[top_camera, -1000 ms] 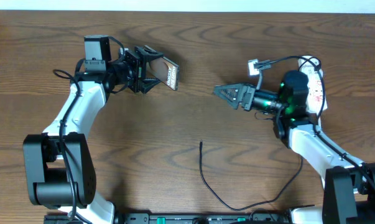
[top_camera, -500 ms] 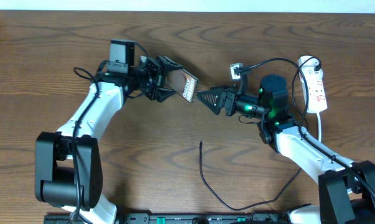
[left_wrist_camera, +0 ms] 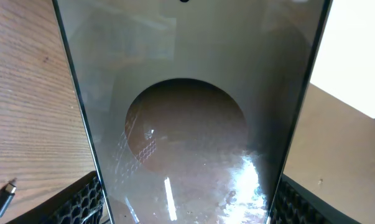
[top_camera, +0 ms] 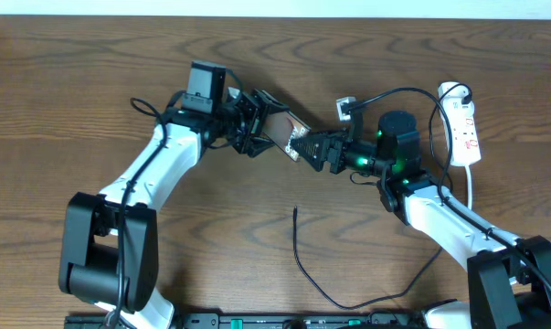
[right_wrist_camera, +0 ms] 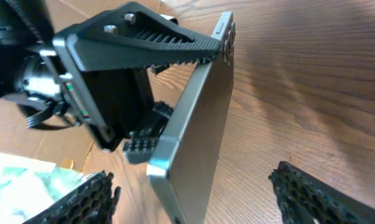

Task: Plug charger to phone and switch on socket
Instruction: 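Grasp the phone's side edge with the right gripper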

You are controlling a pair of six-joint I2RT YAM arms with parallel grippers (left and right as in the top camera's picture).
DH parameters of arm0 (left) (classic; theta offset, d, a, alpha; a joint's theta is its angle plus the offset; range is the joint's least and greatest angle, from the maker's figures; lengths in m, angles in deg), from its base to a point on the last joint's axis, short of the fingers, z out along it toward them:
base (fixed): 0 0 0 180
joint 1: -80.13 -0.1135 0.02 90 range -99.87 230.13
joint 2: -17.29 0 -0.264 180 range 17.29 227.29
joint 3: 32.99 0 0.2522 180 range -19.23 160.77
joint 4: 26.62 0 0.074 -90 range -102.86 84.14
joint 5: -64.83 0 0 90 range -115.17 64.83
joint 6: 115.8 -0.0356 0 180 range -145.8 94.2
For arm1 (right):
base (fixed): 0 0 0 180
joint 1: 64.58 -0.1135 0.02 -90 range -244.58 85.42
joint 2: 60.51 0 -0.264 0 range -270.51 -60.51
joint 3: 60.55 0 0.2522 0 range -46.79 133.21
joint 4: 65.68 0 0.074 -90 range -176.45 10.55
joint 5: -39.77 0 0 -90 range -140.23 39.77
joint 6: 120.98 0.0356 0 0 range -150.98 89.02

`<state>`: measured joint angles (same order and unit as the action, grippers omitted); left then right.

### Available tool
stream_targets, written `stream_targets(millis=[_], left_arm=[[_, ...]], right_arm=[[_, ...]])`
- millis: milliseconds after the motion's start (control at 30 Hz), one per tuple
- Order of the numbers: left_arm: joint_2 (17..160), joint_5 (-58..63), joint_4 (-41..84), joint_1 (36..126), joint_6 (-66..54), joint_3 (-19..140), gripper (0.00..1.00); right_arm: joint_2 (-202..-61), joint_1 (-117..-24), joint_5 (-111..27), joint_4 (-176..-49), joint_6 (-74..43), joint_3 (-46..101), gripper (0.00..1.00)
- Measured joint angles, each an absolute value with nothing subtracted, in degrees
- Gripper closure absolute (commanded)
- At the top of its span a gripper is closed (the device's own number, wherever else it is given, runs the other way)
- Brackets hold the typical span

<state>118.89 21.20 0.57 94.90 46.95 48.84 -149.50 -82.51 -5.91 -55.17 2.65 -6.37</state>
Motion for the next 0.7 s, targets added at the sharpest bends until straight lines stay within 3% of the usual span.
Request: stream_targets(millis=[233,367,700], left_arm=[[118.9,19.2,0.6,97.5,52.1,48.8,0.93],[118.9,19.0,0.6,98.0,54.9,48.8,0.93],[118.9,18.4,0.6,99.6,58.0,48.8,0.93]], right_arm=[[-149.5,-84.6,-9.4,-56.1,0.6,-6.4,0.25],[-149.5,-85.2,-11.8,-56.5,-0.1,-6.4,0.42],[-149.5,-85.4,-13.7,-56.5,-0.5,-6.4,0.57]])
